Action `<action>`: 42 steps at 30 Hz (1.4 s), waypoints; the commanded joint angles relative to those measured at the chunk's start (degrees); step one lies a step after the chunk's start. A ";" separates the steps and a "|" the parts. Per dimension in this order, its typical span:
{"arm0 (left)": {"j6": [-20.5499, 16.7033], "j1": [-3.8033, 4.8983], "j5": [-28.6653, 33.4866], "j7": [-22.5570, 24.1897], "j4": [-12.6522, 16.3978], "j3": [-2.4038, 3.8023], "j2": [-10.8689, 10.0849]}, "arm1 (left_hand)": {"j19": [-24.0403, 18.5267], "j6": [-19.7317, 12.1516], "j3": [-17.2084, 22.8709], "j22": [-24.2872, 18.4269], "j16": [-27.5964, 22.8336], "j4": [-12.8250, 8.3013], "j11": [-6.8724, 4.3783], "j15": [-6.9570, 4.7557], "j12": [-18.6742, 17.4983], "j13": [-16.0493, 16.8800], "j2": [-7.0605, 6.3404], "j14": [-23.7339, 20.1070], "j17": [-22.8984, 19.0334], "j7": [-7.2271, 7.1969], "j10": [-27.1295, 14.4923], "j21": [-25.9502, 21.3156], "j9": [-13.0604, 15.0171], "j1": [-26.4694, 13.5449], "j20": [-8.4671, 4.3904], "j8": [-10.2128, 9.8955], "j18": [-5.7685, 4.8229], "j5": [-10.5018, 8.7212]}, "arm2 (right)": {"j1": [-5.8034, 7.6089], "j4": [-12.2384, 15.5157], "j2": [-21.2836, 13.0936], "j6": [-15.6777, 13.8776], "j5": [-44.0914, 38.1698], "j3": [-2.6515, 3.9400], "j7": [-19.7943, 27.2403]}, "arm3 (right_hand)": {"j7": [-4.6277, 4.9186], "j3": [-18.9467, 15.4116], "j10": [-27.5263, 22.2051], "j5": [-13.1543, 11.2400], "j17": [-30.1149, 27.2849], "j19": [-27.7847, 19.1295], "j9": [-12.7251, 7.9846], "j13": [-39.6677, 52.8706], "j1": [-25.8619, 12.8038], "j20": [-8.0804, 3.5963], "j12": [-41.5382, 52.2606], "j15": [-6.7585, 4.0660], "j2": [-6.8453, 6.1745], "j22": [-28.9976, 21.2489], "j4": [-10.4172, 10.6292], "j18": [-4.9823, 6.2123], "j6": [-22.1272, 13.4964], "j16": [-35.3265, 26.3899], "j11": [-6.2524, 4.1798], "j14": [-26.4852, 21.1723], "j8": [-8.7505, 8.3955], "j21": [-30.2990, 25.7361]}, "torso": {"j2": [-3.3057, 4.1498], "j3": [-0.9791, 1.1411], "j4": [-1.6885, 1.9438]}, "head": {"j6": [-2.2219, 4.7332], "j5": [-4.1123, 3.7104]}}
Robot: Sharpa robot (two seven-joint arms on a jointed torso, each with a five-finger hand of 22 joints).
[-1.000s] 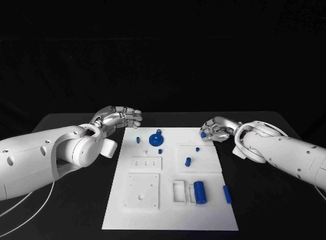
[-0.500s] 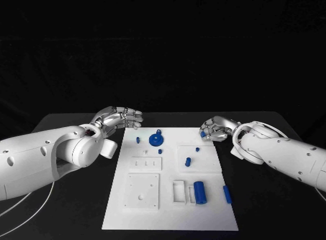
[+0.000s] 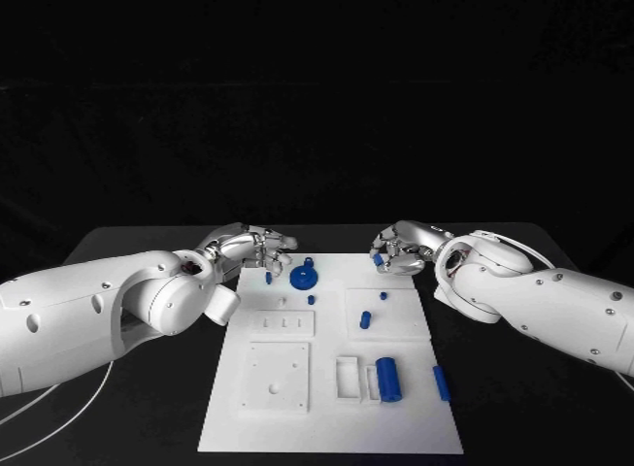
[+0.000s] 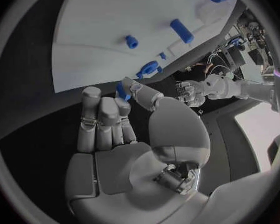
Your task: Assemble the parts on the task board
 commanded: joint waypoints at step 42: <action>-2.46 0.15 -7.65 -15.70 -0.42 -0.06 6.47 | -3.07 2.02 -5.06 -1.25 2.13 4.94 0.11 0.25 1.82 6.21 -3.91 -3.01 -0.33 -0.20 -4.14 3.26 0.20 -7.77 -1.85 -1.43 -0.96 -1.31 | 0.71 11.20 5.59 1.50 -9.76 0.03 -10.95 | -0.60 2.64 0.45 -0.19 -0.04 1.03 0.59 0.00 -0.53 0.40 -1.08 -0.33 -1.78 0.74 0.66 2.03 11.74 0.05 -0.85 0.47 -0.86 0.36 | -2.01 -0.08 -0.20 | -0.18 1.71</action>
